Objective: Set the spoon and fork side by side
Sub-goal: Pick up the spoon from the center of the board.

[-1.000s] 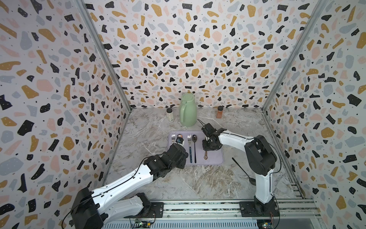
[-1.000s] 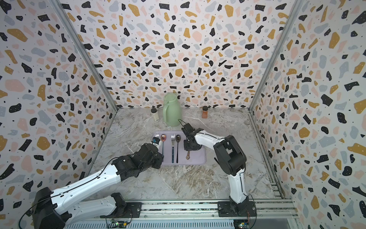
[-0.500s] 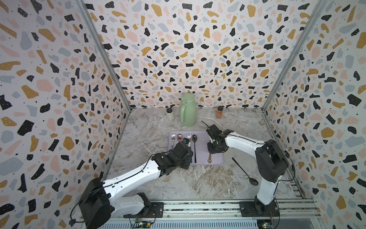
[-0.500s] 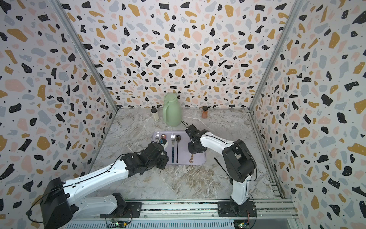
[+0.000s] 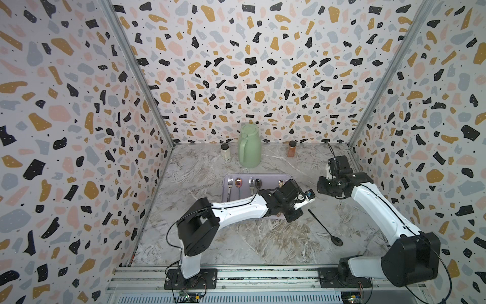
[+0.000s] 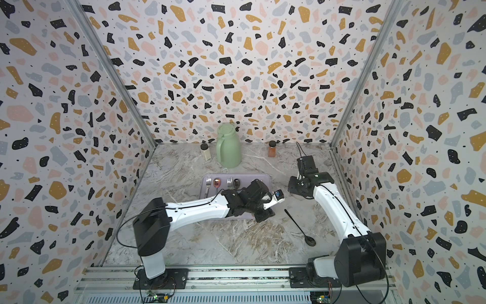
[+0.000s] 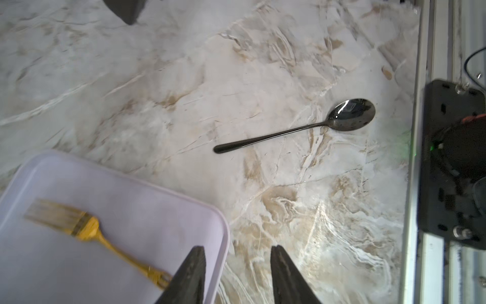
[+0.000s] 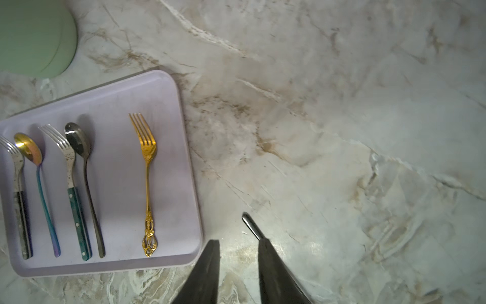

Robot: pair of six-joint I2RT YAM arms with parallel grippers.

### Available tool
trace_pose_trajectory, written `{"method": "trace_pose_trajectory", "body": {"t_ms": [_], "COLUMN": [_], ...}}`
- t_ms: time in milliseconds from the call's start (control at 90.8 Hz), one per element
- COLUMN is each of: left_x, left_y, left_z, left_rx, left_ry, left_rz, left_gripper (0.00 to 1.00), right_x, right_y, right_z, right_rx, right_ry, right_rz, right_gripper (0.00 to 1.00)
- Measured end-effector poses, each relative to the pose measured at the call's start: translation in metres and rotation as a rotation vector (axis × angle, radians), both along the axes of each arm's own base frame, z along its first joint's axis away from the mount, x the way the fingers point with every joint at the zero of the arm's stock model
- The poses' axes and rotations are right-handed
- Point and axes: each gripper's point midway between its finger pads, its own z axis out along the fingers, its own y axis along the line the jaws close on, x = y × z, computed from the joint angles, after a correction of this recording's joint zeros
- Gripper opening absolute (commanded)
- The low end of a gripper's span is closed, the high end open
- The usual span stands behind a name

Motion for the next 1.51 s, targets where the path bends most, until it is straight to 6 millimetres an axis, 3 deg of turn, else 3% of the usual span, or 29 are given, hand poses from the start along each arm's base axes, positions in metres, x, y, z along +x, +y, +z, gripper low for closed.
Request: {"method": "trace_pose_trajectory", "body": {"t_ms": [198, 385, 463, 661, 837, 1013, 1432, 1509], "left_x": [0.006, -0.005, -0.009, -0.023, -0.030, -0.032, -0.041, -0.042], "left_y": [-0.046, -0.068, -0.075, -0.089, -0.103, -0.114, -0.115, -0.117], "left_z": [-0.041, -0.071, -0.077, -0.086, -0.092, -0.088, -0.098, -0.098], "left_rx": [0.084, 0.126, 0.133, 0.135, 0.127, 0.104, 0.127, 0.129], "left_ry": [-0.067, -0.072, -0.074, -0.081, -0.065, -0.045, -0.004, -0.010], "left_rz": [-0.219, -0.391, -0.444, -0.549, -0.602, -0.620, -0.617, -0.614], "left_gripper": [0.38, 0.51, 0.59, 0.68, 0.67, 0.55, 0.54, 0.49], "right_x": [-0.018, -0.024, -0.027, -0.030, -0.030, -0.032, -0.031, -0.031], "right_y": [-0.032, -0.050, -0.056, -0.064, -0.073, -0.082, -0.083, -0.083], "right_z": [0.007, 0.005, 0.000, -0.004, -0.004, 0.000, 0.007, 0.007], "right_rx": [0.059, 0.091, 0.104, 0.130, 0.138, 0.155, 0.193, 0.196], "right_ry": [-0.012, -0.010, 0.003, 0.012, 0.004, -0.016, -0.041, -0.042], "right_rz": [-0.120, -0.201, -0.228, -0.268, -0.298, -0.332, -0.338, -0.338], "right_gripper": [0.40, 0.45, 0.49, 0.53, 0.53, 0.54, 0.53, 0.53]}}
